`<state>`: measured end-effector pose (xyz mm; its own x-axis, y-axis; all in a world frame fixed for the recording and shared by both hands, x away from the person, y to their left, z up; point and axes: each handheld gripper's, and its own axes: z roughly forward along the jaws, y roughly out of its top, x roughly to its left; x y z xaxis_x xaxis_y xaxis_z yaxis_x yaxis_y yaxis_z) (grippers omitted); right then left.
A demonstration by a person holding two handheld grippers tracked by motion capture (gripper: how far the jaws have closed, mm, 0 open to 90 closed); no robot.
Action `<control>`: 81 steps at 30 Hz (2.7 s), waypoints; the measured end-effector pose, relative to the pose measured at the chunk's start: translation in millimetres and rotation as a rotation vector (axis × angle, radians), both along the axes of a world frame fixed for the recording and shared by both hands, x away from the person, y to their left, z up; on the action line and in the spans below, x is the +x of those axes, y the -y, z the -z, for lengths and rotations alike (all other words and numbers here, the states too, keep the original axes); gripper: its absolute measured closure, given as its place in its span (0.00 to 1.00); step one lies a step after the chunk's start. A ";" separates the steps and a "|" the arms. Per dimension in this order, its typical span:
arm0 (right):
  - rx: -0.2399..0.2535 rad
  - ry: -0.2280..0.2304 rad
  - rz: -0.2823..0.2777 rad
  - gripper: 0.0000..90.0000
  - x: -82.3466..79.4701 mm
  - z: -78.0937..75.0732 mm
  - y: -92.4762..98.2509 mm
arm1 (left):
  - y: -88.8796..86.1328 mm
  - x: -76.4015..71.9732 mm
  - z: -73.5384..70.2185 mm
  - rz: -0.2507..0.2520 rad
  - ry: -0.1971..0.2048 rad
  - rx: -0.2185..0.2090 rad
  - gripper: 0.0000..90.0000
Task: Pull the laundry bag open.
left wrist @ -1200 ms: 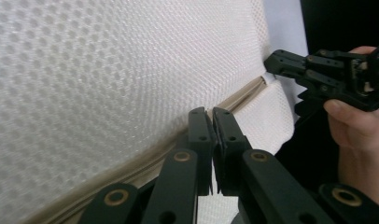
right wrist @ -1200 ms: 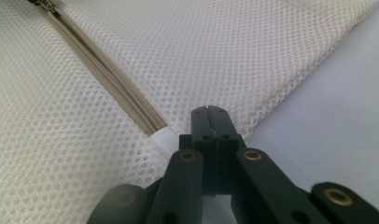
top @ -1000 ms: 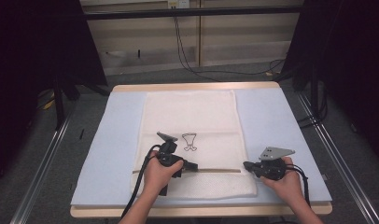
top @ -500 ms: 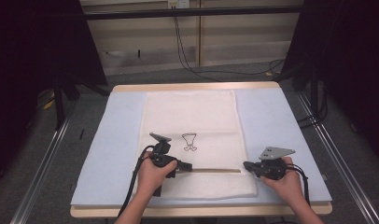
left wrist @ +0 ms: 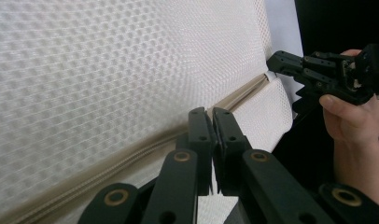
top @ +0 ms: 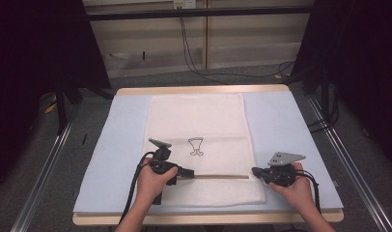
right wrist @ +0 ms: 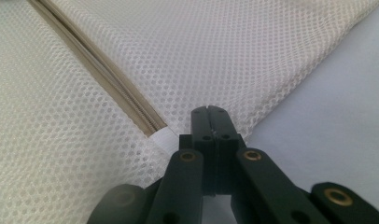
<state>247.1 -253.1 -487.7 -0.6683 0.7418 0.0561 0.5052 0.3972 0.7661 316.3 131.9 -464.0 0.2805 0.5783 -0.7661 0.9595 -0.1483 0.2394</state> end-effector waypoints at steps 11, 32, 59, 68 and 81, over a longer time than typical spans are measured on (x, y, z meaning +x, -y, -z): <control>-0.001 -0.005 0.005 1.00 0.0 -0.3 -0.4 | -37.4 0.5 -1.5 -0.045 0.008 0.001 0.97; -0.002 -0.001 0.001 1.00 -0.3 -0.3 -0.8 | -96.6 -1.3 0.8 -0.110 0.000 -0.015 0.97; -0.005 0.004 0.000 1.00 -0.3 -0.3 -1.0 | -168.8 -7.7 8.8 -0.194 -0.002 -0.018 0.97; -0.001 -0.001 0.000 1.00 -0.2 -0.3 -0.7 | -183.1 -9.2 12.9 -0.239 -0.016 0.018 0.96; 0.047 0.174 0.289 0.44 1.9 -17.5 32.1 | -169.6 -4.4 -6.1 -0.410 0.483 0.234 0.45</control>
